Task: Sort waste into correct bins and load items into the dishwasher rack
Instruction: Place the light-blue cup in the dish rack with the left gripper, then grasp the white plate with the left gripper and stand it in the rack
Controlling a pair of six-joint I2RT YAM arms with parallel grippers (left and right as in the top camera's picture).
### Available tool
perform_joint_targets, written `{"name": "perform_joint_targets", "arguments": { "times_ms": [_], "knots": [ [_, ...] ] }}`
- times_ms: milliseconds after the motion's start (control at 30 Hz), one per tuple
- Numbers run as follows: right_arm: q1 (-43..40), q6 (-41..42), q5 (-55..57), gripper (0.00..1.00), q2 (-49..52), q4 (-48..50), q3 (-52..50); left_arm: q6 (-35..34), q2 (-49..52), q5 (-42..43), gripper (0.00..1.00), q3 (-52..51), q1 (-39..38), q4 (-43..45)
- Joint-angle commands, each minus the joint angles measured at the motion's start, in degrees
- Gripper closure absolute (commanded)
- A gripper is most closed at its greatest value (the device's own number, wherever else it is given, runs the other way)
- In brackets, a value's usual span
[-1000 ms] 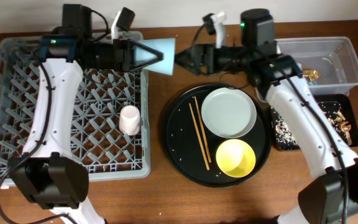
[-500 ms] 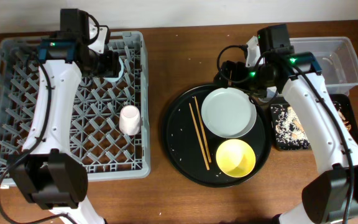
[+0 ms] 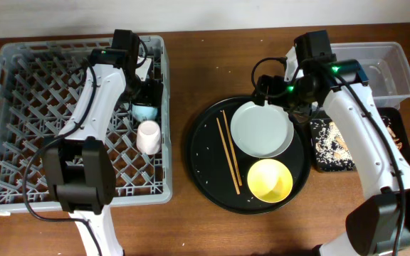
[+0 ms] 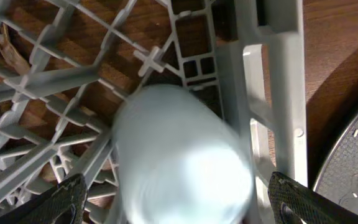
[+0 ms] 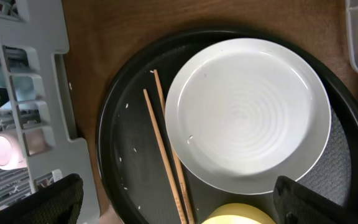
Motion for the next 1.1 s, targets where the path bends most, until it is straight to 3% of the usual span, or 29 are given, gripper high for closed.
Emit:
{"name": "perform_joint_targets", "arguments": {
  "times_ms": [0,133,200,300,367,467,567,633,700,800,867,1067],
  "knots": [
    [0.0,-0.7,1.1,0.02,0.0,-0.3,0.3,0.0,0.6,0.4,0.07,5.8,0.0,-3.1],
    [-0.2,-2.4,1.7,0.01,0.0,-2.1,0.3,0.0,0.6,0.7,0.07,19.6,0.0,-12.0],
    [-1.0,-2.4,10.0,0.07,0.0,-7.5,0.3,0.0,0.6,5.1,0.07,26.7,-1.2,-17.6],
    [-1.1,-2.4,13.6,0.11,0.0,-10.1,0.3,0.0,0.8,11.1,0.08,26.9,-4.3,-17.6],
    [0.7,-2.4,12.9,0.16,0.3,-7.4,0.2,0.0,1.1,11.0,0.09,26.1,-7.4,-16.2],
    [7.4,-2.2,13.0,0.22,4.7,-1.4,-0.1,-6.1,1.1,11.0,0.09,26.1,-7.6,-13.2],
    [9.2,-0.1,13.1,0.30,8.5,-0.6,-0.1,-6.5,1.1,11.0,0.09,26.1,-7.6,-13.2],
    [5.6,2.6,12.5,0.30,6.9,-1.6,1.6,-6.5,1.2,11.0,0.09,25.5,-9.6,-12.2],
    [-1.8,2.6,12.4,0.29,3.7,-9.1,8.3,-6.5,2.6,11.0,0.16,23.8,-14.1,-9.0],
    [-13.0,0.8,12.4,0.21,1.6,-16.3,12.8,-6.5,11.9,11.0,0.17,23.8,-23.3,-5.8],
    [-14.4,0.4,12.7,0.21,1.6,-17.6,12.2,-6.5,16.2,9.9,0.27,23.8,-26.8,-5.0],
    [-14.3,-1.6,13.1,0.21,1.7,-18.3,12.2,-6.7,22.5,2.3,0.35,23.8,-30.0,-2.3]
  ]
}}
